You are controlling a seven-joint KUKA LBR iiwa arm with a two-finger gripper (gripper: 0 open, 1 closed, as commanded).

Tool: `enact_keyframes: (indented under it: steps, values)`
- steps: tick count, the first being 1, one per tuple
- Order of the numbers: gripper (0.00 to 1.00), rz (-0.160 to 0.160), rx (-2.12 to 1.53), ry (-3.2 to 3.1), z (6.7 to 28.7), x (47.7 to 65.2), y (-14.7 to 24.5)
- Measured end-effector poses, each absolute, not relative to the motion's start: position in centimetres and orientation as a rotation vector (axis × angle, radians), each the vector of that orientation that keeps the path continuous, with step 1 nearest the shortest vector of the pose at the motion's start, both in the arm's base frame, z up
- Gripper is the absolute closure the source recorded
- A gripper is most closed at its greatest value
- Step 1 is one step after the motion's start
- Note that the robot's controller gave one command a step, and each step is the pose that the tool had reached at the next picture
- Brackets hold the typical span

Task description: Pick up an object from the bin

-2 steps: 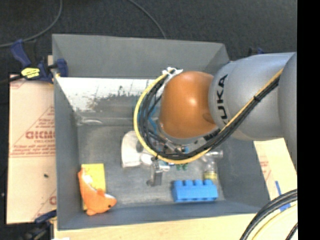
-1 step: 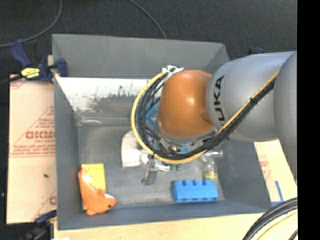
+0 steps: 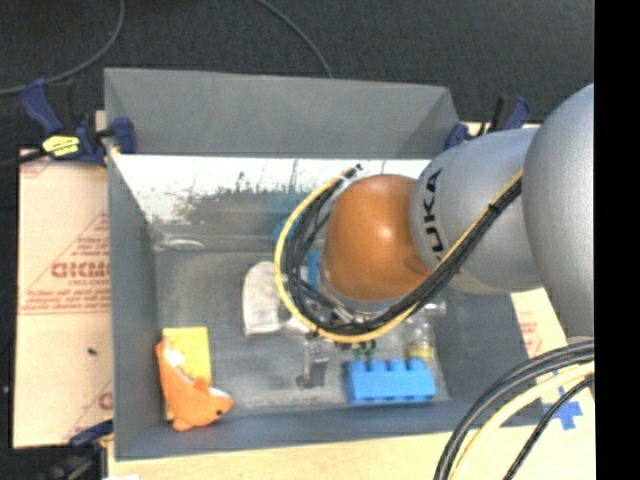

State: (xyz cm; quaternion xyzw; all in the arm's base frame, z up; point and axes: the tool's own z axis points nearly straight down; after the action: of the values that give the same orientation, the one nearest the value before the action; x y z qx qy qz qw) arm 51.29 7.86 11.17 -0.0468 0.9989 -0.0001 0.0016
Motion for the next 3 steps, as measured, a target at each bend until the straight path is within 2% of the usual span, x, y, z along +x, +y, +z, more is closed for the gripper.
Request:
enact_keyframes:
  steps: [1, 2, 3]
  values:
    - [0.00, 0.007, 0.080, 3.133, 7.6, 56.7, 8.9]
    - [1.00, 0.002, 0.157, 3.127, 7.2, 53.8, 1.7]
    - [1.00, 0.002, 0.160, 3.127, 7.2, 53.8, 1.7]
